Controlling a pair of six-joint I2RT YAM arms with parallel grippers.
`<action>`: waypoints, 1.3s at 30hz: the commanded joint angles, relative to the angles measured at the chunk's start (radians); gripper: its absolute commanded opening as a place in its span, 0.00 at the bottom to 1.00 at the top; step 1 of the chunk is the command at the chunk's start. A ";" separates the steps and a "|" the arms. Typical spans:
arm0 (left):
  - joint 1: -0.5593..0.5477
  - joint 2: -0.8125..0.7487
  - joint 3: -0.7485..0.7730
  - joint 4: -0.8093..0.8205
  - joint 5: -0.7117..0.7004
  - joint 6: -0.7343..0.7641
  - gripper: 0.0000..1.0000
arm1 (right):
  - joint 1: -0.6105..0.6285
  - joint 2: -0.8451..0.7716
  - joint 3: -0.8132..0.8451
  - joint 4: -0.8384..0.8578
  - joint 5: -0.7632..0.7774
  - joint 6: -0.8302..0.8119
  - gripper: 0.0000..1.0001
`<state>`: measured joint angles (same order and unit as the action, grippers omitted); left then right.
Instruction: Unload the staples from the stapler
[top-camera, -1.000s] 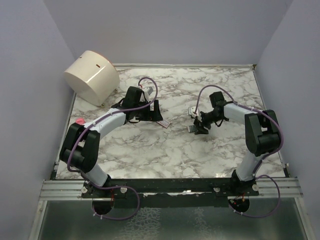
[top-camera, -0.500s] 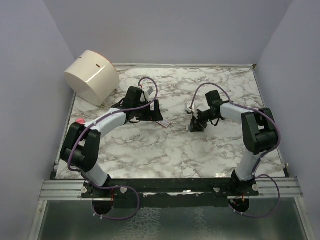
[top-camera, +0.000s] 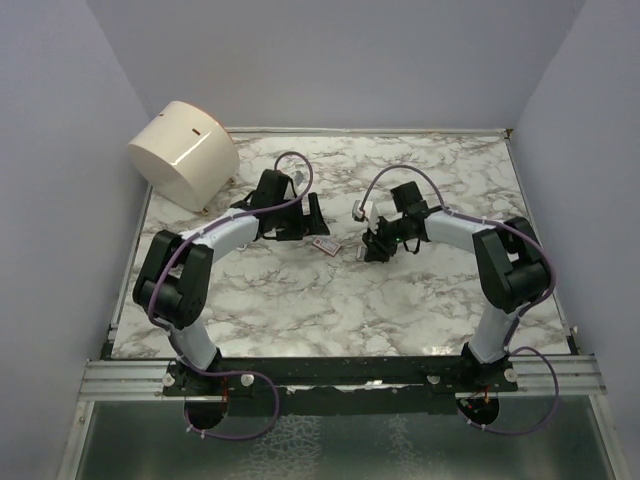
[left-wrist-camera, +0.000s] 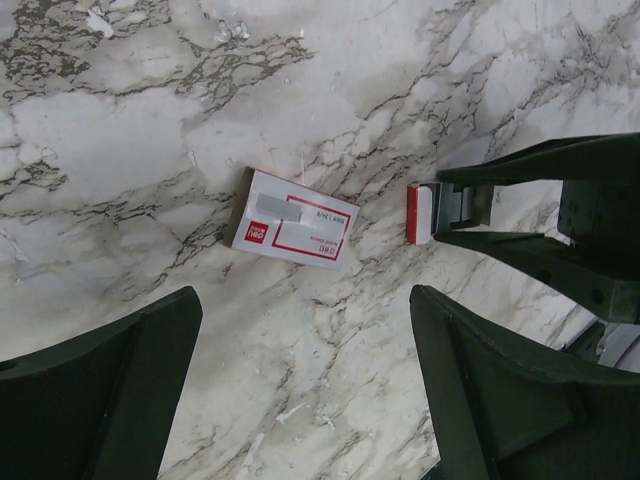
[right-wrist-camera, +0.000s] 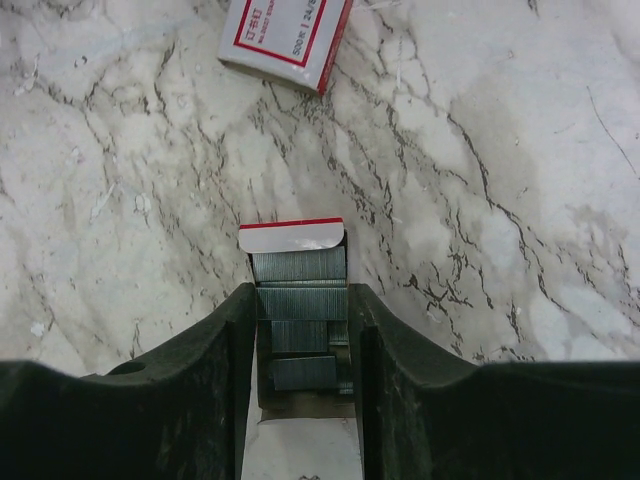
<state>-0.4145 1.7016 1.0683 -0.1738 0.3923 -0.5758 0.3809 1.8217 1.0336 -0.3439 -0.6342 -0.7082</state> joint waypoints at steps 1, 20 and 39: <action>0.009 0.051 0.063 -0.009 -0.032 -0.038 0.88 | 0.046 0.030 -0.056 0.014 0.153 0.156 0.35; 0.017 0.222 0.133 0.014 0.006 -0.014 0.67 | 0.155 0.033 -0.115 0.137 0.220 0.284 0.38; 0.014 0.245 0.088 0.027 0.026 0.010 0.57 | 0.174 0.075 -0.084 0.146 0.173 0.260 0.38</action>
<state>-0.4011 1.9175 1.1786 -0.1429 0.4015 -0.5716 0.5430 1.8183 0.9722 -0.0914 -0.4847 -0.4500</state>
